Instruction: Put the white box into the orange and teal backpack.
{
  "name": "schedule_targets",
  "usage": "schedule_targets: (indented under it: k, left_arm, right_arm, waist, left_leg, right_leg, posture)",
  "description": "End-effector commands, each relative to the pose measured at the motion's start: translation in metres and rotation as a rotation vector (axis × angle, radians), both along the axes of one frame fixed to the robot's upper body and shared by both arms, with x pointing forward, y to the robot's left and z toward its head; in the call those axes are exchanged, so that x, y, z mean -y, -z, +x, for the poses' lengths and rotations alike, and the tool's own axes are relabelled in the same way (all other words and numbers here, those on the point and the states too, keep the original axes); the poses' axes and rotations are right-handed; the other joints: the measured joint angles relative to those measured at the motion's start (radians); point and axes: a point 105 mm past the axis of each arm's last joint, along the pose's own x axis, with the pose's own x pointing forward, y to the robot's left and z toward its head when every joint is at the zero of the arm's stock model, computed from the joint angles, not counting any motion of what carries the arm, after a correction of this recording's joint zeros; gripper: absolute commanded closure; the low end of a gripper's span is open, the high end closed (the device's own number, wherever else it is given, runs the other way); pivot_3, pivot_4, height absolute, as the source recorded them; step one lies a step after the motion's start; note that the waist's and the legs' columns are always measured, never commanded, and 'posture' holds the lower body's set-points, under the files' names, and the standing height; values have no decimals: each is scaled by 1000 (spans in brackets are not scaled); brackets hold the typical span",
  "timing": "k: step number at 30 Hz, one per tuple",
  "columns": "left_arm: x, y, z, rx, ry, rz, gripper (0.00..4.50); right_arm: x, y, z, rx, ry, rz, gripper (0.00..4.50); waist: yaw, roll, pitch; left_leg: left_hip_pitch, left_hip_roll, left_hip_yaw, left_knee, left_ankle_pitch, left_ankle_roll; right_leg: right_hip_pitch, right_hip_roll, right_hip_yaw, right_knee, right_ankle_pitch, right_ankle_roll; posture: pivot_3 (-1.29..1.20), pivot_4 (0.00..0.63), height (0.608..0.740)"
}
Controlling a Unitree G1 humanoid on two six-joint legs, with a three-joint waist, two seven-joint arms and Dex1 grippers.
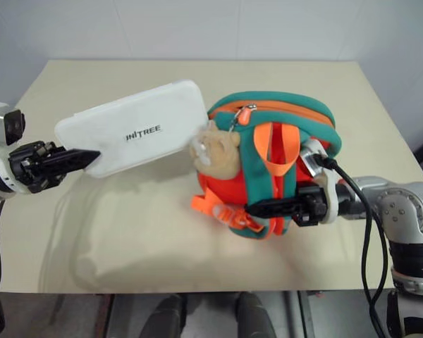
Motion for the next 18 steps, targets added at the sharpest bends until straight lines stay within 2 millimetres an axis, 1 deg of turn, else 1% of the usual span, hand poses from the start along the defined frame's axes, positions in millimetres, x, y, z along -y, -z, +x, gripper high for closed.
schedule_targets:
  k: [1, 5, 9, 12, 18]
  left_arm:
    - [-3, -21, 2, 95, 9, -21, 3185]
    - [-1, -22, 3, 89, 40, -27, 3185]
    - [5, -17, 0, 72, 86, -11, 3185]
    - [8, -17, -3, 72, 113, -10, 3185]
    - [7, -30, -8, 94, 127, -70, 3185]
  right_arm:
    - [-1, -5, -12, 21, -30, 0, 4474]
    - [-2, -4, -14, 18, -27, 0, 4474]
    - [-3, -3, -15, 18, -27, 0, 4474]
    - [-3, -3, -14, 18, -26, 1, 4474]
    - [-5, -3, -13, 19, -29, 1, 4474]
  waist:
    - [5, 0, 0]
    - [5, 0, 0]
    - [4, 0, 0]
    - [5, 0, 0]
    - [6, 0, 0]
  left_leg:
    - [0, 0, 0, 1, 0, 0]
    - [0, 0, 0, 1, 0, 0]
    - [0, 0, 0, 1, 0, 0]
    - [0, 0, 0, 2, 0, 0]
    - [0, 0, 0, 2, 0, 0]
  right_leg:
    - [0, 0, 0, 0, 0, 0]
    - [0, 0, 0, 1, 0, 0]
    - [0, 0, 0, 1, 0, 0]
    - [0, 0, 0, 1, 0, 0]
    - [0, 0, 0, 2, 0, 0]
  posture:
    - [0, 150, 740]
    - [0, 150, 740]
    - [0, 150, 740]
    - [0, 150, 740]
    - [0, 150, 740]
